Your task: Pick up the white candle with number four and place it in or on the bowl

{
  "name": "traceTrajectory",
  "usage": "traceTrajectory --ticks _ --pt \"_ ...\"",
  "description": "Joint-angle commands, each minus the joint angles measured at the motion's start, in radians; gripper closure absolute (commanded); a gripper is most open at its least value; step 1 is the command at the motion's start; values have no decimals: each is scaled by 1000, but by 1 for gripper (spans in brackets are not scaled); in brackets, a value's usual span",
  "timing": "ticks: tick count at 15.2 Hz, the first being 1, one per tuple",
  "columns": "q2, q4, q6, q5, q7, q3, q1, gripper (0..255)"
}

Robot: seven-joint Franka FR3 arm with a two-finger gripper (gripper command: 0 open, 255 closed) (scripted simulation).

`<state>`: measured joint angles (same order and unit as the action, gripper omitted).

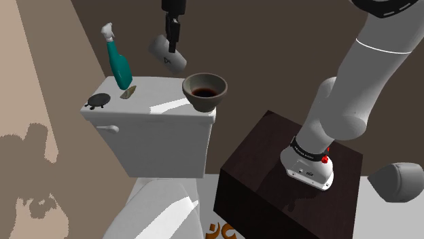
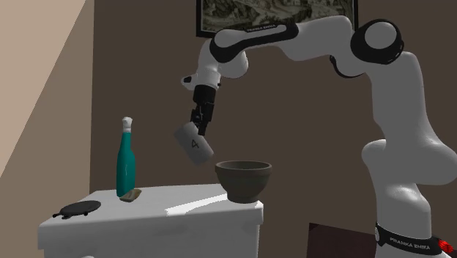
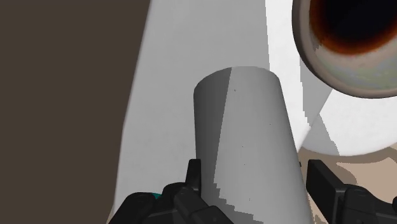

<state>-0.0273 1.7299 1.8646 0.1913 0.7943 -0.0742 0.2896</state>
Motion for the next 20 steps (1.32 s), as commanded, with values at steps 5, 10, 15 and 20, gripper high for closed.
traceTrajectory --ticks 5,10,15,20 --pt "-6 -89 -81 -3 -13 -1 -2 255" --pt "-19 -172 -151 -4 -23 -3 -3 255" --pt "59 -116 -171 -11 -33 0 0 255" --pt "261 83 -170 -26 -52 11 6 255"
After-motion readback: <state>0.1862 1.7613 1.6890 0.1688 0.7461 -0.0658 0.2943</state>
